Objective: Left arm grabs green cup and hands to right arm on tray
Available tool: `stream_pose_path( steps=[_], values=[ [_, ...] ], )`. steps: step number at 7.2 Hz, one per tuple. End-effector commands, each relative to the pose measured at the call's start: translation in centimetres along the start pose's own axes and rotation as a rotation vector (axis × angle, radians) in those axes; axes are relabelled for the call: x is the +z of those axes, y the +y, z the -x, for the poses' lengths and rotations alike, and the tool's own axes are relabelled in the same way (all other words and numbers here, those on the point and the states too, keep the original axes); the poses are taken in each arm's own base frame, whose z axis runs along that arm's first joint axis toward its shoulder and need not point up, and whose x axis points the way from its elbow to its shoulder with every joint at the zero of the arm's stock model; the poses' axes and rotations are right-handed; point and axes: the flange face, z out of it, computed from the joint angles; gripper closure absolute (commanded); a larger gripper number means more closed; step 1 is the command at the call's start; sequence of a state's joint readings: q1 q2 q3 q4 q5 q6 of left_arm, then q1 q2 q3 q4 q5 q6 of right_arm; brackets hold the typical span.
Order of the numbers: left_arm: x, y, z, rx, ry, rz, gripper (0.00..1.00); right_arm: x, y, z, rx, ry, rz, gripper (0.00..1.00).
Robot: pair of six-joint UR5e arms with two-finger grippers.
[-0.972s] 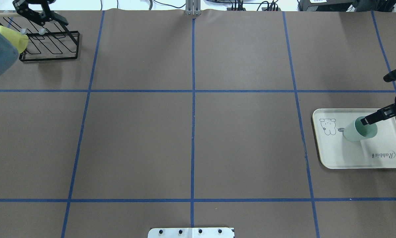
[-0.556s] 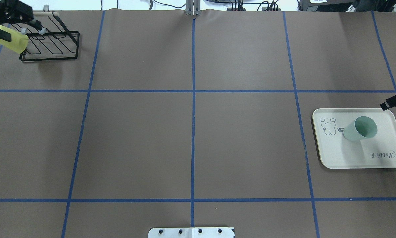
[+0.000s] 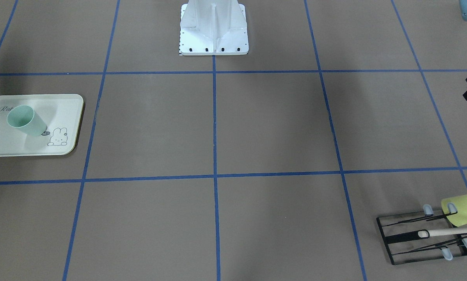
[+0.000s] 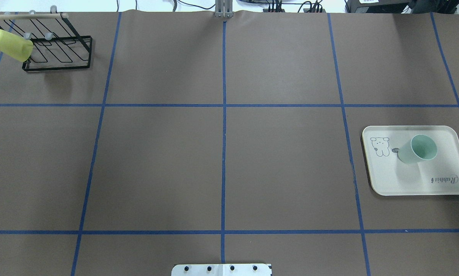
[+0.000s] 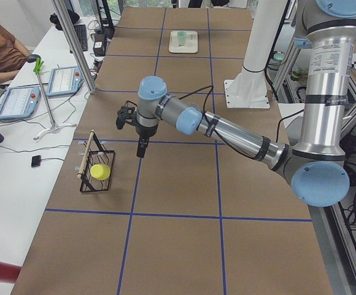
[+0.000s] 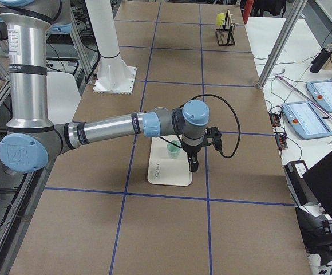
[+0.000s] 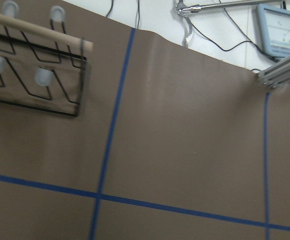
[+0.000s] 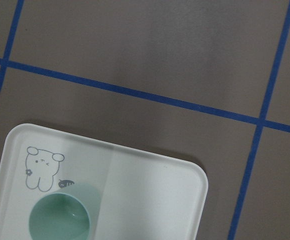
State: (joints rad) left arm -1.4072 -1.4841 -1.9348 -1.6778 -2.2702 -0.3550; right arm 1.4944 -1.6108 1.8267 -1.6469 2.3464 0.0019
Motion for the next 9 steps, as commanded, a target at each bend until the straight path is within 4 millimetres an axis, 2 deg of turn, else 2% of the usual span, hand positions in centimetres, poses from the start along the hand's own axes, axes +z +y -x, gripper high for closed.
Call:
stream_pose_path(
  steps=[1, 3, 4, 5, 6, 7, 9],
  values=[
    [4.7, 4.1, 6.0, -0.088, -0.043, 0.112, 0.00, 0.6, 1.0, -2.1, 0.039, 0.085, 0.018, 0.00],
    [5.0, 4.3, 6.6, -0.072, -0.040, 0.128, 0.00, 1.4, 1.3, -2.8, 0.064, 0.067, 0.042, 0.00],
    [5.8, 3.8, 7.5, -0.012, -0.046, 0.140, 0.00, 1.8, 0.8, -3.3, 0.081, 0.048, 0.049, 0.00],
    [6.1, 2.9, 8.8, -0.001, -0.048, 0.138, 0.00, 1.1, 0.1, -3.6, 0.121, 0.003, 0.056, 0.00],
    [6.2, 2.6, 10.2, 0.013, -0.049, 0.138, 0.00, -1.7, -2.8, -2.6, 0.196, -0.006, 0.100, 0.00],
    [6.3, 2.7, 11.2, 0.019, -0.052, 0.145, 0.00, -2.9, -4.3, -1.7, 0.216, -0.002, 0.122, 0.00],
    [4.5, 1.0, 12.0, 0.059, -0.054, 0.165, 0.00, -0.8, -3.9, -3.8, 0.196, -0.005, 0.128, 0.00]
  ],
)
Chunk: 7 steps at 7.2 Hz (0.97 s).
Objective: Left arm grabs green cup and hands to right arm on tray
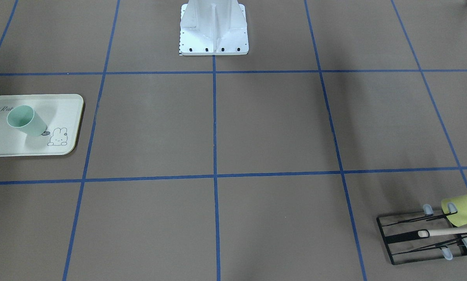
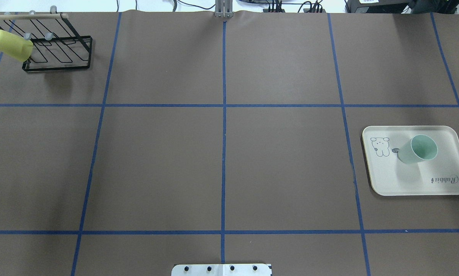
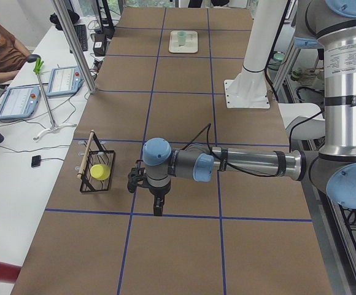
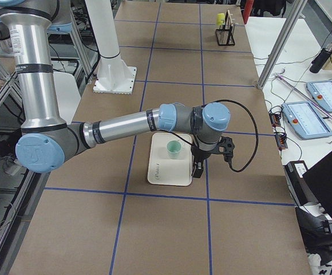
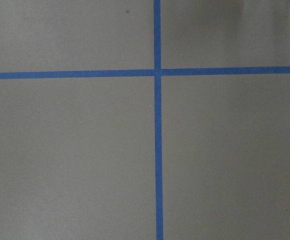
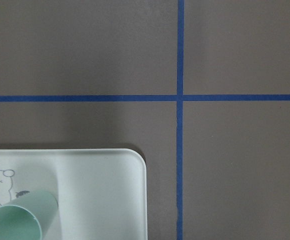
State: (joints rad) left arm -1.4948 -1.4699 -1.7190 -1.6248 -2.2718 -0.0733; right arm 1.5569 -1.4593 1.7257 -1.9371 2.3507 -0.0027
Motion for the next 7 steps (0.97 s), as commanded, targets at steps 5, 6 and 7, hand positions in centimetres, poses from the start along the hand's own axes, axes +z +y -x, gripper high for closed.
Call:
stream_pose_path(
  steps=[5, 6, 7],
  values=[
    [-1.6, -1.8, 2.0, -0.004, 0.004, 0.046, 0.00, 2.7, -0.4, -2.7, -0.066, -0.002, -0.034, 0.00],
    [-1.4, -1.7, 2.1, -0.004, 0.006, 0.048, 0.00, 2.7, -0.4, -2.7, -0.067, 0.000, -0.035, 0.00],
    [-1.4, -1.7, 2.1, -0.003, 0.006, 0.047, 0.00, 2.8, -0.3, -2.8, -0.066, 0.000, -0.034, 0.00]
  ],
)
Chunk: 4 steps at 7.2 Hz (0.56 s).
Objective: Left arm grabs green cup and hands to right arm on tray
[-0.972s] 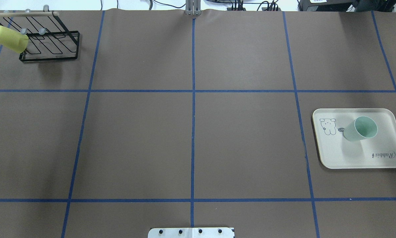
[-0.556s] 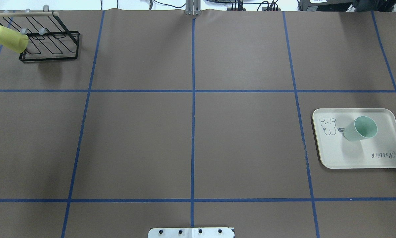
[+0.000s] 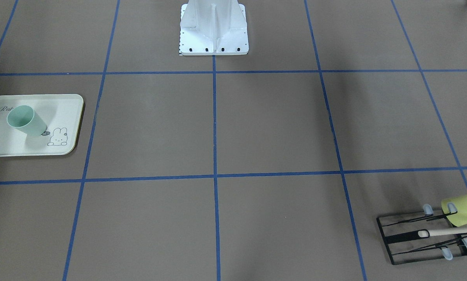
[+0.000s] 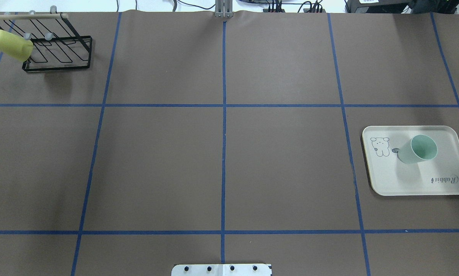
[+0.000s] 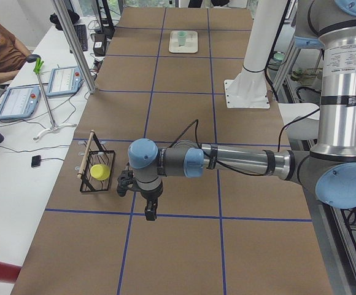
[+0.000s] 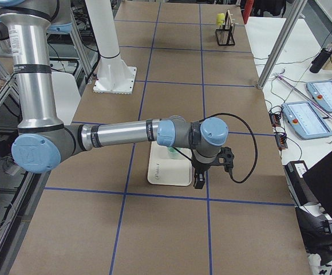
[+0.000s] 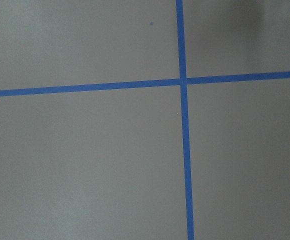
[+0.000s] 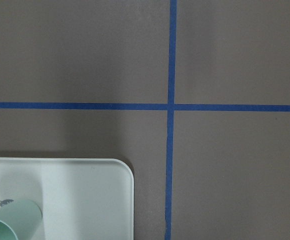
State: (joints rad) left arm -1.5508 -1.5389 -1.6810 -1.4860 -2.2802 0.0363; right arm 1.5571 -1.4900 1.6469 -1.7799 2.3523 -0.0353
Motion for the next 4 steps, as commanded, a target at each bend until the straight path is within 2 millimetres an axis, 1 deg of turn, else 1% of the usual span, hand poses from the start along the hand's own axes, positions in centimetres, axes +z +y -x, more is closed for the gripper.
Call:
stream_pose_path(
  steps=[1, 4],
  values=[
    [0.20, 0.15, 0.16, -0.001, 0.001, 0.002, 0.00, 0.18, 0.22, -0.17, 0.002, 0.001, 0.002, 0.00],
    [0.25, 0.22, 0.20, -0.002, 0.001, 0.003, 0.00, 0.53, 0.62, -0.51, 0.007, 0.000, 0.009, 0.00]
  ],
)
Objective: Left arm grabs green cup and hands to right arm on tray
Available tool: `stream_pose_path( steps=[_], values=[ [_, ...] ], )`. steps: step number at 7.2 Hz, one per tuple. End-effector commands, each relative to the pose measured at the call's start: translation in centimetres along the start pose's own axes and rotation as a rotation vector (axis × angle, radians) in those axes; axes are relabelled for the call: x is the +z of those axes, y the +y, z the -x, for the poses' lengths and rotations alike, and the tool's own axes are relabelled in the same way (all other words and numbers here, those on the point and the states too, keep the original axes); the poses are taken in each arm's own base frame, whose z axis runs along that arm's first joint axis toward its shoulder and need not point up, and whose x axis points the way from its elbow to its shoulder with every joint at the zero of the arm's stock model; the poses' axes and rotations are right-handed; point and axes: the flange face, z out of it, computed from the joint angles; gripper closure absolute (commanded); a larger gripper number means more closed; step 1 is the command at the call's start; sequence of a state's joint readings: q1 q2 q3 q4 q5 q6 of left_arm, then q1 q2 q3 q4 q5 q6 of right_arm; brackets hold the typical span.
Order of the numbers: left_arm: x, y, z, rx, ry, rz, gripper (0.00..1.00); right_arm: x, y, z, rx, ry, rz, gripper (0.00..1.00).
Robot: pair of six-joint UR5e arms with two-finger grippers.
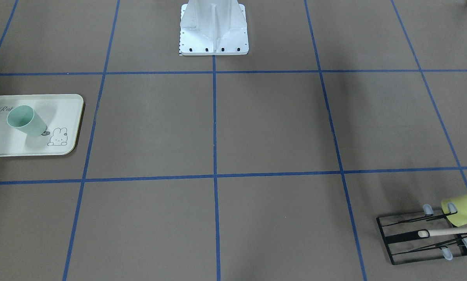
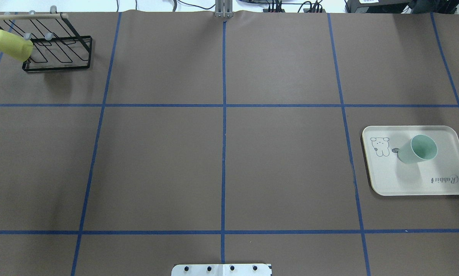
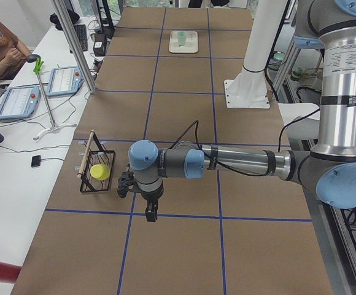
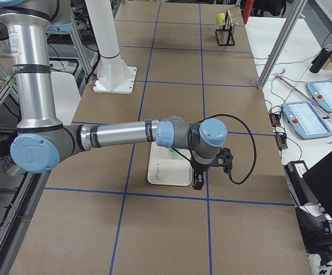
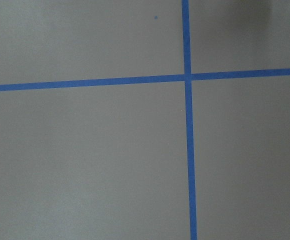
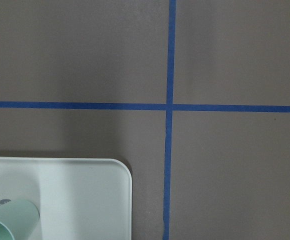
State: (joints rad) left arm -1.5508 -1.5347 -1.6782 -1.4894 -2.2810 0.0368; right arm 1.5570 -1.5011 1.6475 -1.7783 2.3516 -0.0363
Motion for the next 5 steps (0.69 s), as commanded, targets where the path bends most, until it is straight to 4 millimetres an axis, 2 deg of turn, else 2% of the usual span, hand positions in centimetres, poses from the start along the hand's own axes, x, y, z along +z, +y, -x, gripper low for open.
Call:
stream_pose_path(
  steps=[1, 5],
  values=[
    [0.03, 0.04, 0.02, 0.000, 0.000, 0.001, 0.00, 0.20, 0.22, -0.19, 0.003, 0.000, 0.003, 0.00],
    [-0.27, -0.08, -0.23, 0.006, 0.000, -0.006, 0.00, 0.27, 0.42, -0.25, 0.005, 0.000, 0.005, 0.00]
  ],
)
